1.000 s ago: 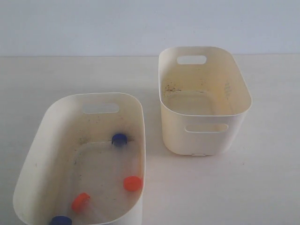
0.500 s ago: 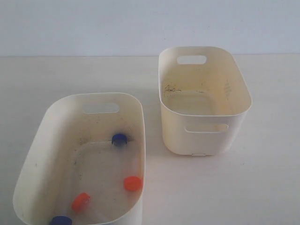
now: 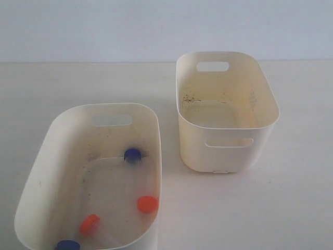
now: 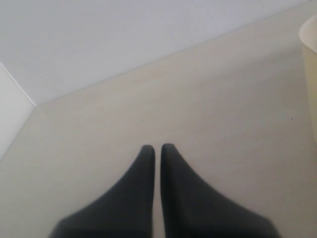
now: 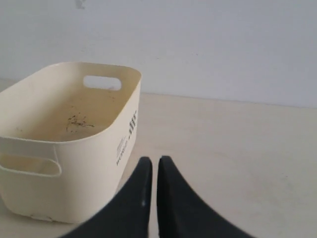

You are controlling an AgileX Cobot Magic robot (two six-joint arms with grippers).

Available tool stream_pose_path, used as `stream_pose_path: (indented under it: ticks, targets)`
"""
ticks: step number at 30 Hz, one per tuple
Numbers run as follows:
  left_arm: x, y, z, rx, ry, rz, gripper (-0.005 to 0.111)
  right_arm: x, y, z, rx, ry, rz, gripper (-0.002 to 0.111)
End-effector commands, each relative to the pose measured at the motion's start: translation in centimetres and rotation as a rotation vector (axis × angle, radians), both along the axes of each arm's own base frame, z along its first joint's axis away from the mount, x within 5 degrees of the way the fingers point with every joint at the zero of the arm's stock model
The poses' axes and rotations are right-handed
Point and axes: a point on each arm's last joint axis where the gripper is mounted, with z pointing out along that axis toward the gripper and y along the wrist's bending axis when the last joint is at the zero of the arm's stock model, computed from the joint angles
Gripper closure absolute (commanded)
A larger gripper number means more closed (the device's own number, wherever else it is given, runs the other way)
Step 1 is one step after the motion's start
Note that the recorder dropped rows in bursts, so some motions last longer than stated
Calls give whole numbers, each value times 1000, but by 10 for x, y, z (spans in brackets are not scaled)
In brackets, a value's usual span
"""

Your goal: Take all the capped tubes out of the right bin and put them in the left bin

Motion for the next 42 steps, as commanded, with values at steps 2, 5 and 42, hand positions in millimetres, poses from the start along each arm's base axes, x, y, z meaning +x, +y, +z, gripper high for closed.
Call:
stream_pose_path:
  ticks: [2,5,42]
  targets:
    - [0,-1,2,-13,-8,-5,102,-6,-4,-8,43,-46,-83,104]
    - [0,-1,2,-13,-8,-5,102,-7,-5,-14,54,19,-92,104]
    - [0,-1,2,-13,-8,-5,102,-9,-4,-24,55,125,-85,104]
